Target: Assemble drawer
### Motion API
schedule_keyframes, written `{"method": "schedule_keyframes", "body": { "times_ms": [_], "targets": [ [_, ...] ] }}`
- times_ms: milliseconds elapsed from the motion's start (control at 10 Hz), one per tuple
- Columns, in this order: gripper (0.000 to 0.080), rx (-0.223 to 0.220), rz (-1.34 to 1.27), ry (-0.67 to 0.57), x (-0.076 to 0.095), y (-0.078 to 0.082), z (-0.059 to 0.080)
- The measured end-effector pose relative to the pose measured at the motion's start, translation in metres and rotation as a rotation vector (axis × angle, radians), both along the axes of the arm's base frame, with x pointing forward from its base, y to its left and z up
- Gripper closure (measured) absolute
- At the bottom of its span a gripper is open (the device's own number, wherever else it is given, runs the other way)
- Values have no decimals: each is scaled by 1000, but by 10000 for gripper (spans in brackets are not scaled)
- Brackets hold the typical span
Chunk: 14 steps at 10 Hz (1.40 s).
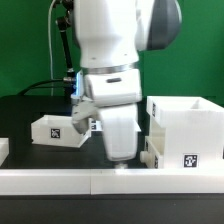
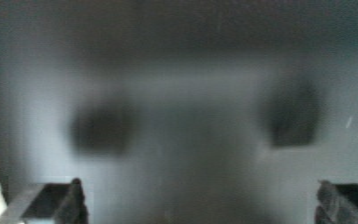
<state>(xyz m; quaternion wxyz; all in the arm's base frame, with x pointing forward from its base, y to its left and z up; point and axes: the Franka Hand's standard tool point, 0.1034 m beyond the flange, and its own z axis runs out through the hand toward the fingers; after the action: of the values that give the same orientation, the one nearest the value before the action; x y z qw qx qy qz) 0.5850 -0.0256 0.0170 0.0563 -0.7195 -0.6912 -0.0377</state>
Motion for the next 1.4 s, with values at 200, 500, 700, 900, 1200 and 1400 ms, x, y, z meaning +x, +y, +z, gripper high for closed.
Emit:
{"method": "schedule_keyframes", "body": {
  "times_ms": [200, 500, 700, 900, 1200, 1400],
  "targets": [
    [151, -12, -46, -26, -14, -22, 7],
    [151, -40, -126, -56, -50, -36, 23],
    [151, -52, -136, -68, -66, -48, 31],
    [151, -56, -161, -71, -67, -50, 37],
    [151, -51, -297, -54, -67, -50, 36],
    [151, -49, -385, -45, -68, -50, 36]
  ]
}}
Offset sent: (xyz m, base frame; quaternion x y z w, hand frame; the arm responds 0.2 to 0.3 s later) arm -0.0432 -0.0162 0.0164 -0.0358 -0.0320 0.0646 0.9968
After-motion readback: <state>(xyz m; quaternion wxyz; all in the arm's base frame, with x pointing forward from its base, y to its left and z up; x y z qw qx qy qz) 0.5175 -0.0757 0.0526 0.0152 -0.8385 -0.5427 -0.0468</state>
